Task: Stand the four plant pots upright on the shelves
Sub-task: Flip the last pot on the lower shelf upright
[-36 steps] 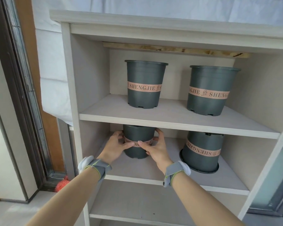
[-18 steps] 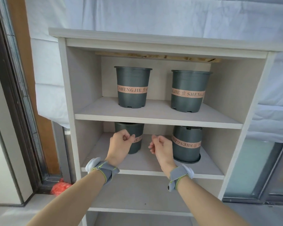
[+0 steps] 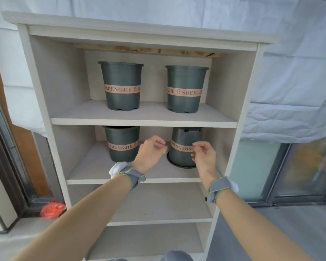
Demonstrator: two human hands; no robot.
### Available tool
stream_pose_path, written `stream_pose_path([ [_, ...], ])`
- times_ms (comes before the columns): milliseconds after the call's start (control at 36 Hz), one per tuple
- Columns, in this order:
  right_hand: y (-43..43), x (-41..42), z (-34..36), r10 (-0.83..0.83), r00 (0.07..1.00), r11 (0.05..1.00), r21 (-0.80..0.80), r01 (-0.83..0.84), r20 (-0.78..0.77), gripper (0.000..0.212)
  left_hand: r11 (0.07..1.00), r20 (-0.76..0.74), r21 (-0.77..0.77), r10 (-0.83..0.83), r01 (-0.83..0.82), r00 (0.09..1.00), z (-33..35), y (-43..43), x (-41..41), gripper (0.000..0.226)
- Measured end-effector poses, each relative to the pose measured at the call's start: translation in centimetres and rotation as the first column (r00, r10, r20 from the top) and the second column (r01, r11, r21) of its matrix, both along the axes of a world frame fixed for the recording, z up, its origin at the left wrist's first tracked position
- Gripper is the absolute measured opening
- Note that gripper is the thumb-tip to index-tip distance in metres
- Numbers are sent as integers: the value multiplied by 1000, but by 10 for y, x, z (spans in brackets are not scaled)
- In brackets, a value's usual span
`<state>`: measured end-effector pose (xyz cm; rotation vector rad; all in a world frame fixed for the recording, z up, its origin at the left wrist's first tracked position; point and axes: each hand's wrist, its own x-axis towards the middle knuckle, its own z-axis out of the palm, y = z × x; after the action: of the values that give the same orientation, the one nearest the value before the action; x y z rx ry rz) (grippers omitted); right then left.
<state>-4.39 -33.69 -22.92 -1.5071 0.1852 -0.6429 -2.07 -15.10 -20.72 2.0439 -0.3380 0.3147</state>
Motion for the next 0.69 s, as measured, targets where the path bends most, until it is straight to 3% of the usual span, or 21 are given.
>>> stream_pose_path([
  [139,-18,6,-1,-7,999,1000,-27,6,-31,21,997,-68,44,-63,66,996,1,-27,3,42],
  [333,-39,30,-4,115,972,986,-97,-138,-206,76,983,-170,73,-151,165,974,3,-54,25,78],
  [500,-46,45,1,219,938,968,-62,-244,-270,93,975,-220,7,-214,221,952,11,-55,34,78],
  [694,-42,45,0,285,934,949,-75,-306,-215,81,973,-243,-89,-227,211,943,6,-54,40,75],
])
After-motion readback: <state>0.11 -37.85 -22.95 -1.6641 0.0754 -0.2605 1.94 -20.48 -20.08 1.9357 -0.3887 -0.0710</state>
